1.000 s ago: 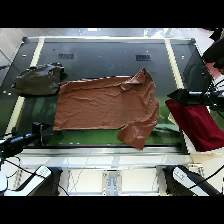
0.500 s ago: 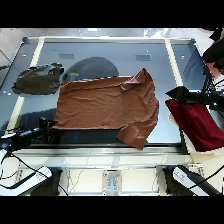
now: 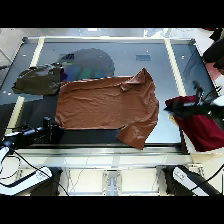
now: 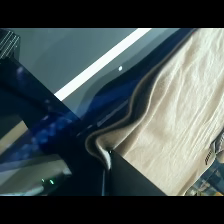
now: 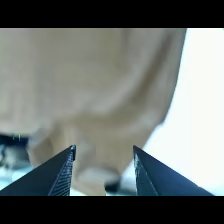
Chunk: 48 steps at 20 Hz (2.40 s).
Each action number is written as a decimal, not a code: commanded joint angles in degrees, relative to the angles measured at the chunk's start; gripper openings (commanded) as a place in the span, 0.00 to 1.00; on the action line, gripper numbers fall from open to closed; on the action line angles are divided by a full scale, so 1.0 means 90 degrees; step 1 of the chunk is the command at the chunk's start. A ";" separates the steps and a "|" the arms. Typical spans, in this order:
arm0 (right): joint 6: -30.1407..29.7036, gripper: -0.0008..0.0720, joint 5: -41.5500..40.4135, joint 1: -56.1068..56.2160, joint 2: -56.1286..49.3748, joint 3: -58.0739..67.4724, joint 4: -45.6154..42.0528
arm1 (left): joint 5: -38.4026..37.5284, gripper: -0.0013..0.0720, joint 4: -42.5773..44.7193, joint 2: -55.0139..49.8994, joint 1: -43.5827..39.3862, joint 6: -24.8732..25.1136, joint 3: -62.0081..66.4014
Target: Fold the shirts.
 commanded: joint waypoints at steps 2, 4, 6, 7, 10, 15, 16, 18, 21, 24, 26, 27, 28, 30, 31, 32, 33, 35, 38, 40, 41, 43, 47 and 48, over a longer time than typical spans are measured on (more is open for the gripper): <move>0.0175 0.58 -0.0886 -0.0002 -0.0002 -0.1824 0.0359 | -0.0163 0.03 0.0029 -0.0015 -0.0012 0.0350 -0.0005; 0.0175 0.58 -0.1384 -0.0002 -0.0002 -0.2327 0.0731 | -0.0231 0.03 0.0027 -0.0015 -0.0012 0.0367 -0.0005; 0.0172 0.58 -0.1710 -0.0002 -0.0005 -0.2552 0.1013 | -0.0223 0.03 0.0027 -0.0015 -0.0012 0.0369 -0.0005; 0.0165 0.58 -0.1885 0.0000 -0.0007 -0.2613 0.1202 | -0.0223 0.03 0.0027 -0.0015 -0.0012 0.0369 -0.0005; 0.0151 0.58 -0.2465 0.0095 -0.0010 -0.2691 0.1562 | -0.0221 0.03 0.0027 -0.0015 -0.0012 0.0369 -0.0005; 0.0158 0.58 -0.3667 0.1345 -0.0350 -0.2691 0.1914 | -0.0194 0.03 0.0029 -0.0015 -0.0012 0.0369 -0.0005; 0.0158 0.58 -0.3883 0.1532 -0.0406 -0.2688 0.2038 | -0.0194 0.03 0.0027 -0.0015 -0.0012 0.0369 -0.0005; 0.0155 0.34 -0.4136 0.1705 -0.0410 -0.2681 0.2263 | -0.0194 0.03 0.0027 -0.0015 -0.0012 0.0372 -0.0005; 0.0129 0.02 -0.3891 0.1705 -0.0352 -0.2518 0.2346 | -0.0352 0.03 -0.0063 0.0063 -0.0005 0.0585 0.0107; -0.0559 0.02 -0.2992 0.1702 0.0177 -0.1899 0.2157 | -0.1217 0.03 -0.0563 0.0673 0.0027 0.1377 0.0585; -0.0850 0.02 -0.2198 0.1705 0.0828 -0.1144 0.1705 | -0.1724 0.03 -0.0736 0.1467 0.0070 0.1557 0.1110; -0.0857 0.02 -0.1819 0.1705 0.1236 -0.0685 0.1426 | -0.1911 0.03 -0.0733 0.1994 0.0068 0.1557 0.1433; -0.0857 0.02 -0.1421 0.1705 0.1620 -0.0223 0.1197 | -0.2006 0.03 -0.0733 0.2526 0.0068 0.1557 0.1741; -0.0855 0.02 -0.0593 0.1705 0.2397 0.0811 0.0784 | -0.1967 0.03 -0.0731 0.3711 0.0068 0.1654 0.2397; -0.0845 0.02 -0.0267 0.1705 0.2773 0.1372 0.0622 | -0.1945 0.03 -0.0729 0.4301 0.0070 0.1836 0.2781; -0.0767 0.02 -0.0102 0.1702 0.3111 0.1885 0.0525 | -0.1948 0.03 -0.0724 0.4762 0.0068 0.1836 0.3189; -0.0534 0.02 -0.0134 0.1702 0.3456 0.2426 0.0423 | -0.1945 0.03 -0.0716 0.5093 0.0066 0.1768 0.3689; -0.0131 0.02 -0.0386 0.1702 0.3922 0.3531 0.0126 | -0.1940 0.03 -0.0126 0.5178 -0.0199 0.1299 0.4932; 0.0299 0.02 -0.0287 0.1705 0.4061 0.5156 -0.0646 | -0.2057 0.03 0.2902 0.4660 -0.1683 0.0146 0.7155; 0.0449 0.02 -0.0148 0.1705 0.3966 0.5761 -0.1122 | -0.2186 0.03 0.5447 0.4364 -0.3087 -0.0746 0.8444; 0.0478 0.02 -0.0085 0.1705 0.3878 0.5921 -0.1348 | -0.2300 0.03 0.6441 0.4233 -0.3772 -0.1037 0.8947; 0.0544 0.02 -0.0046 0.1705 0.3626 0.5969 -0.1576 | -0.2822 0.03 0.7516 0.3915 -0.5008 -0.1149 0.9600; 0.0539 0.02 0.0457 0.1705 0.2431 0.5935 -0.1562 | -0.3458 0.03 0.9075 0.2863 -0.5914 -0.1214 0.9559; 0.0537 0.02 0.0554 0.1705 0.2001 0.5889 -0.1496 | -0.3456 0.03 0.9335 0.2475 -0.5901 -0.1214 0.9471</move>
